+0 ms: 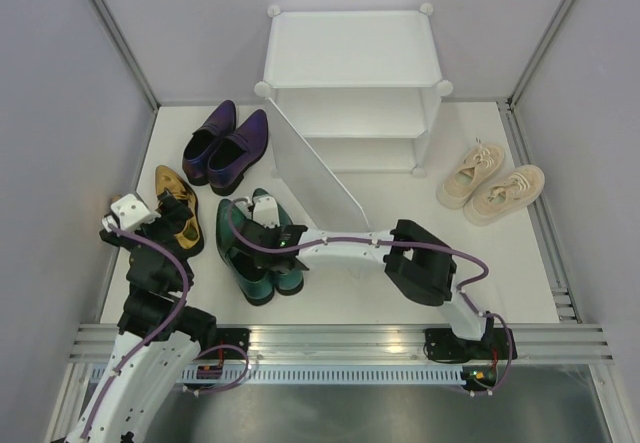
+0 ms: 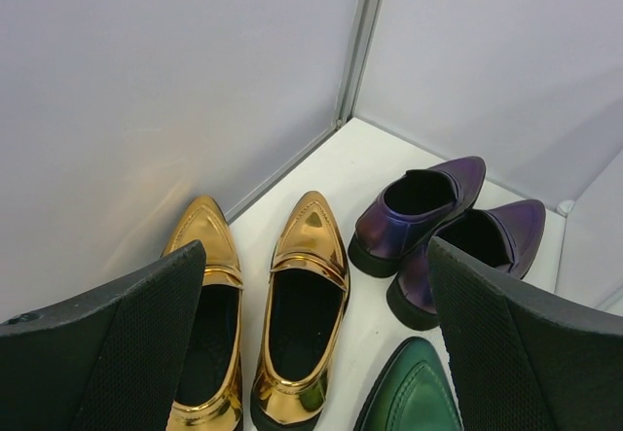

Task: Place and organize the shoes in the shoe cabinet
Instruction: Pick up a pair of shoes at the center of the board.

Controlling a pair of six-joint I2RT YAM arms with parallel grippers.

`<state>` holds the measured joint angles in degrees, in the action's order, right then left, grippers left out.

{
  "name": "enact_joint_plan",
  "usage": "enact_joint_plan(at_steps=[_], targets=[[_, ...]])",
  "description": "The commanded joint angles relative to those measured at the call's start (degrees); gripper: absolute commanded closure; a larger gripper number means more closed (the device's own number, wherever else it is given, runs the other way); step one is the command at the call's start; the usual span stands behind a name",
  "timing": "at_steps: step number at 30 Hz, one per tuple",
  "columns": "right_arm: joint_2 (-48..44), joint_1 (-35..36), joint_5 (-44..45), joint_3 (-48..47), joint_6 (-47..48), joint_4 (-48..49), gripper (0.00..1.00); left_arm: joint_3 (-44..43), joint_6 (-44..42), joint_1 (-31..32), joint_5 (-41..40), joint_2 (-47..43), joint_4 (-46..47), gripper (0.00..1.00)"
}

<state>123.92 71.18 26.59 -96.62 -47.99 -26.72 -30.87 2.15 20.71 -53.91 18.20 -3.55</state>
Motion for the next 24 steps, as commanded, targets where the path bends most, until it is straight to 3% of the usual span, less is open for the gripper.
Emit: enact_joint_plan(at_steps=[1,15,24], targets=[[-6.7,0.9,-1.3,2.7,0.3,0.0,0.99,-0.5,0.7,-0.1,0.7,-0.5,0.0,0.04],[-30.9,3.1,-2.8,12.0,4.5,4.7,0.99,-0.8,1.4,-0.1,-2.0,-1.8,0.1,0.04],[-46.1,7.0,-2.8,6.9,10.7,6.1,0.99,-0.8,1.8,-0.1,-4.1,-2.0,0.2,0.04]])
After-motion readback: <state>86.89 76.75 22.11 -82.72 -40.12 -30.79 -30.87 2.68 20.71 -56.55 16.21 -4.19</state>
